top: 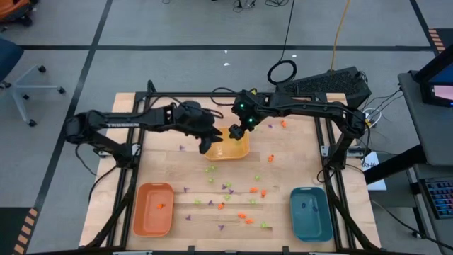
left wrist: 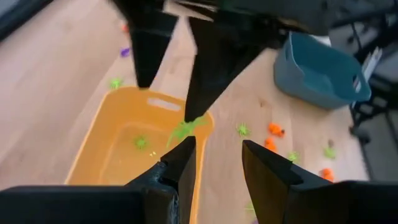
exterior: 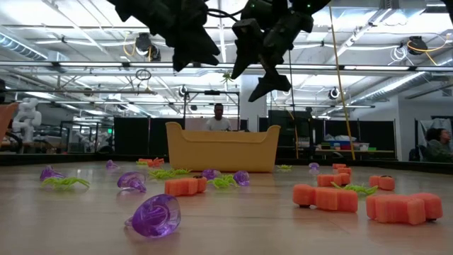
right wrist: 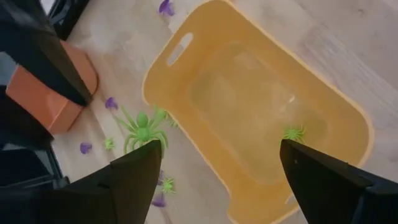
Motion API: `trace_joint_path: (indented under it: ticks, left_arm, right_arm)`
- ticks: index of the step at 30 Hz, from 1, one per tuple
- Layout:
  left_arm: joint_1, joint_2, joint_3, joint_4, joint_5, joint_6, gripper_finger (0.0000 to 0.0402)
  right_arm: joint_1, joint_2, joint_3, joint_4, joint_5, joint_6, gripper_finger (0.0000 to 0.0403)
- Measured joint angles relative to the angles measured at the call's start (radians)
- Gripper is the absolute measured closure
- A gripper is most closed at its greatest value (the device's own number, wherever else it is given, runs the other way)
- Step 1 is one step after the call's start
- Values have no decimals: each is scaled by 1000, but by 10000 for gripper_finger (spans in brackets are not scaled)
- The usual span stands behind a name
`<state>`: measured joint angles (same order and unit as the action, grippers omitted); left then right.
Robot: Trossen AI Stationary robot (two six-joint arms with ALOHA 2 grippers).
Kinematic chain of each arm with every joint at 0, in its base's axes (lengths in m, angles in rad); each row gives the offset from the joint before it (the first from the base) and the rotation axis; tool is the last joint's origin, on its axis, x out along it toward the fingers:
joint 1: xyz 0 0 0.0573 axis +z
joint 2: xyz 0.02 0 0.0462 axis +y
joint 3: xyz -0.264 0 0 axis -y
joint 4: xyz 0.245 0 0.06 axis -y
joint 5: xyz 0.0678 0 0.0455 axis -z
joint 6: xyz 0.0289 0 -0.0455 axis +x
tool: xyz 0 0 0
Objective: Sort Halloween decoration
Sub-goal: Put the green spider toy into the yellow bin
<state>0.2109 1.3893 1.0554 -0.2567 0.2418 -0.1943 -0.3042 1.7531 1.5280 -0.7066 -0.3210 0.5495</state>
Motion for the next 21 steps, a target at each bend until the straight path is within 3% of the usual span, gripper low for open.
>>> trace_joint_path:
  ticks: [6, 14, 21]
  left_arm:
    - [-45, 25, 0, 24, -90, 176, 272]
    - [-67, 78, 0, 27, -222, 245, 274]
    - [-75, 78, 0, 58, -237, 281, 343]
  right_arm:
    - [0, 0, 0, 0, -25, -23, 90]
    - [0, 0, 0, 0, -25, -38, 90]
    - [0, 0, 0, -1, -25, -39, 90]
